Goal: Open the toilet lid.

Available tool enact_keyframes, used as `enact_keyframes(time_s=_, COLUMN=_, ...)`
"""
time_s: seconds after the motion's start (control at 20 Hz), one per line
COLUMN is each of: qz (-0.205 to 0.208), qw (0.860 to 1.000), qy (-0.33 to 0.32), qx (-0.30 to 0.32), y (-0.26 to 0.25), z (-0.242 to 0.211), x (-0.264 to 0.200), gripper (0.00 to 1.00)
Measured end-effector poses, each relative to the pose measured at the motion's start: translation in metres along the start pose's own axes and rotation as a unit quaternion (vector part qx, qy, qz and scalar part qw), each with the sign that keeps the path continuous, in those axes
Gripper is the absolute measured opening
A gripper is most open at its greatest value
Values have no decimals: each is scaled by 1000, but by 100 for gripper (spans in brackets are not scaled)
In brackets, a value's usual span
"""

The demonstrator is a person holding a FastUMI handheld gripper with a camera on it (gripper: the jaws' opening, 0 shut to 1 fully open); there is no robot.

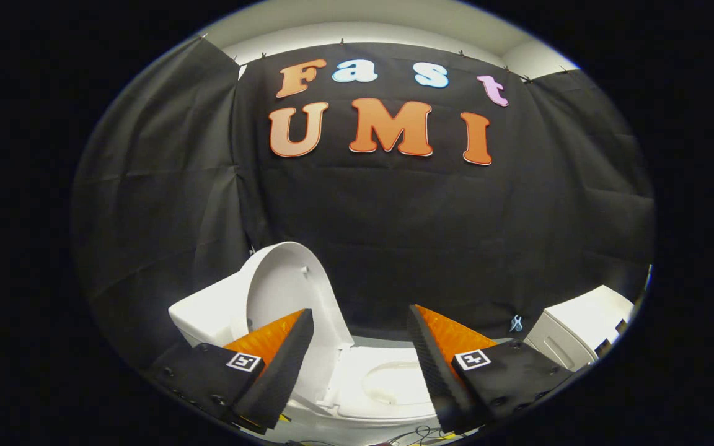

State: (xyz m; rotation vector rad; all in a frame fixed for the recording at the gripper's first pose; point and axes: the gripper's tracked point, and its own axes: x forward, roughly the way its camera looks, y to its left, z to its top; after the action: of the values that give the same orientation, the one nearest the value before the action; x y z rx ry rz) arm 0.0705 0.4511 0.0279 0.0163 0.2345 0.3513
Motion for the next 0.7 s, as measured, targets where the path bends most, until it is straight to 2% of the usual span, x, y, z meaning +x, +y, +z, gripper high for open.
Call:
enact_keyframes(time_s=0.1, qz=3, qw=1000, qy=-7, qx=6, y=-21, z=8, x=-6, gripper=98)
enact_keyframes(time_s=0.3, qz=-23, qw=999, qy=-24, qx=8, y=-83, z=23, x=-24, gripper=98)
enact_keyframes(time_s=0.45, qz=-29, qw=998, qy=-34, qx=36, y=-126, z=33, x=-37, gripper=98)
enact_keyframes(time_s=0.7, qz=-69, qw=995, qy=-48, qx=53, y=-216, z=35, x=-69, gripper=98)
